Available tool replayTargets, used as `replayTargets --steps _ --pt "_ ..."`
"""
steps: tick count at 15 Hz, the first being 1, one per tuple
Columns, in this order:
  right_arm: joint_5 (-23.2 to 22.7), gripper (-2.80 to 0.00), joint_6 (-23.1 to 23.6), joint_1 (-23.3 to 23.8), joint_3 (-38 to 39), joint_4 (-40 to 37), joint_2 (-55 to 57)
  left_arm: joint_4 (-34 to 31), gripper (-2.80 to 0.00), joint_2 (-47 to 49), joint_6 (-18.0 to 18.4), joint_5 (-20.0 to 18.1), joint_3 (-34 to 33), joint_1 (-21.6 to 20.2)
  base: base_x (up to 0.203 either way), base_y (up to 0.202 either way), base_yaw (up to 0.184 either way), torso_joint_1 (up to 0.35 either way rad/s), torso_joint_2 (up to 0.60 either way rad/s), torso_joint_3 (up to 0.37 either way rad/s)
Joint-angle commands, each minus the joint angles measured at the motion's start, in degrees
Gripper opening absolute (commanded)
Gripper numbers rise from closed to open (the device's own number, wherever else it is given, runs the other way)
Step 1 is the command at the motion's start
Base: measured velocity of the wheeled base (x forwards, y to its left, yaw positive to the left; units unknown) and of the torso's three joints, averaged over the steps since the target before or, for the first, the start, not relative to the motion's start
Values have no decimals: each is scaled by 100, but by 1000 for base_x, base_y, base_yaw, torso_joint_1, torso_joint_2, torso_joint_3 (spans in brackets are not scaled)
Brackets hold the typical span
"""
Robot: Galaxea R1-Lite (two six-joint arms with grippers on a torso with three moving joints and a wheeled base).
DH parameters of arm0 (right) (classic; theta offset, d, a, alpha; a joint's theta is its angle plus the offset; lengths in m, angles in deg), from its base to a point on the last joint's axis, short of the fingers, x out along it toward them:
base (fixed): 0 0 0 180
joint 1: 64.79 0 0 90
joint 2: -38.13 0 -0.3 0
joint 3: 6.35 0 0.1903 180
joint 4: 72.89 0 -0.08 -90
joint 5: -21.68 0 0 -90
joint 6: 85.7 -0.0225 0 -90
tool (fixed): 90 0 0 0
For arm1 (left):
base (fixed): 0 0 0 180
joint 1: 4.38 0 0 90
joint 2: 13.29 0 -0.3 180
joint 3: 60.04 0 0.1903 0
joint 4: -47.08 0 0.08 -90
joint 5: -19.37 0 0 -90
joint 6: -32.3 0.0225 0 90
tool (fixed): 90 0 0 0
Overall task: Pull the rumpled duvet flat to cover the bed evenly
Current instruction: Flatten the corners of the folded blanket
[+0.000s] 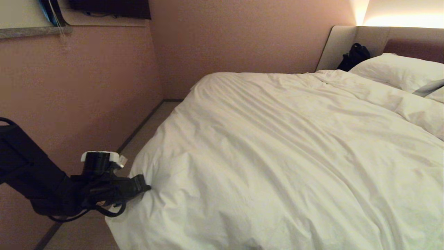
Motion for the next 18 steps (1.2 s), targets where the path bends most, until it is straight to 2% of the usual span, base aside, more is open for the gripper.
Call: replayTargets --steps 1,7,8,10,11,18 --pt "-2 -280 -1 -2 0 4 -2 12 -280 -24 -18 -11 -6 11 0 0 0 0 0 0" --pt "-2 -280 -1 -2 0 4 -2 -41 -280 -370 -12 38 -178 -21 0 0 0 0 0 0" --pt "-2 -280 -1 -2 0 4 -2 -48 -280 -480 6 238 -259 -59 0 0 0 0 0 0" --pt "-2 -280 -1 -2 0 4 -2 -41 -280 -484 139 908 -431 -145 0 0 0 0 0 0" --pt "-2 -280 -1 -2 0 4 -2 -38 -280 -472 269 1027 -541 -227 0 0 0 0 0 0" --pt "-2 -280 -1 -2 0 4 -2 -28 -280 -611 343 1202 -814 -543 0 0 0 0 0 0"
